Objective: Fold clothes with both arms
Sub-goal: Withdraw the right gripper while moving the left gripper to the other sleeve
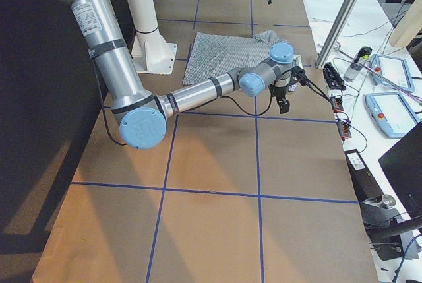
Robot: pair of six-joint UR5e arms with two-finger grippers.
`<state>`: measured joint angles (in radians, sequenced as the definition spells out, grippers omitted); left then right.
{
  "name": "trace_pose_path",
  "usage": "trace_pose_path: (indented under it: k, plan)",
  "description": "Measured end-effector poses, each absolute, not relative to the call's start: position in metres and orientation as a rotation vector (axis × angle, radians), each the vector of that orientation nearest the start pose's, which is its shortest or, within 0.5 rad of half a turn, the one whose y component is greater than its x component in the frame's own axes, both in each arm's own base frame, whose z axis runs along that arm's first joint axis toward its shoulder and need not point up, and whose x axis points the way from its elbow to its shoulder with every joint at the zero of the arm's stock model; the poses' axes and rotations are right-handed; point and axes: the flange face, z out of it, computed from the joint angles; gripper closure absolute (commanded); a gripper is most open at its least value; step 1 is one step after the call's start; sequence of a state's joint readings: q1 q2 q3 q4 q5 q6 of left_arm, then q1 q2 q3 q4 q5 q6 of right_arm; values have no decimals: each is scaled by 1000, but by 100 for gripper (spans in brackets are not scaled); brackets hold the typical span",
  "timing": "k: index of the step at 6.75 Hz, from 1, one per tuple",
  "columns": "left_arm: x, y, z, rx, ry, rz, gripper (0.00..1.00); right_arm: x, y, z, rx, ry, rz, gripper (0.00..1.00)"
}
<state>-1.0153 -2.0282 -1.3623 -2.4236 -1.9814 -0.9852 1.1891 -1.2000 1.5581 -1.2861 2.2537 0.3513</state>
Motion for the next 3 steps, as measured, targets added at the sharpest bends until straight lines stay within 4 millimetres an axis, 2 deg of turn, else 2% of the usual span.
trace_pose_path:
  k: [1,3]
  plan:
    - [326,-655,403,529,972,-206,29,-173,-625,427,339,-839,-245,0]
    - [372,-674,415,538,892,-242,30,-171,-624,430,336,-838,-242,0]
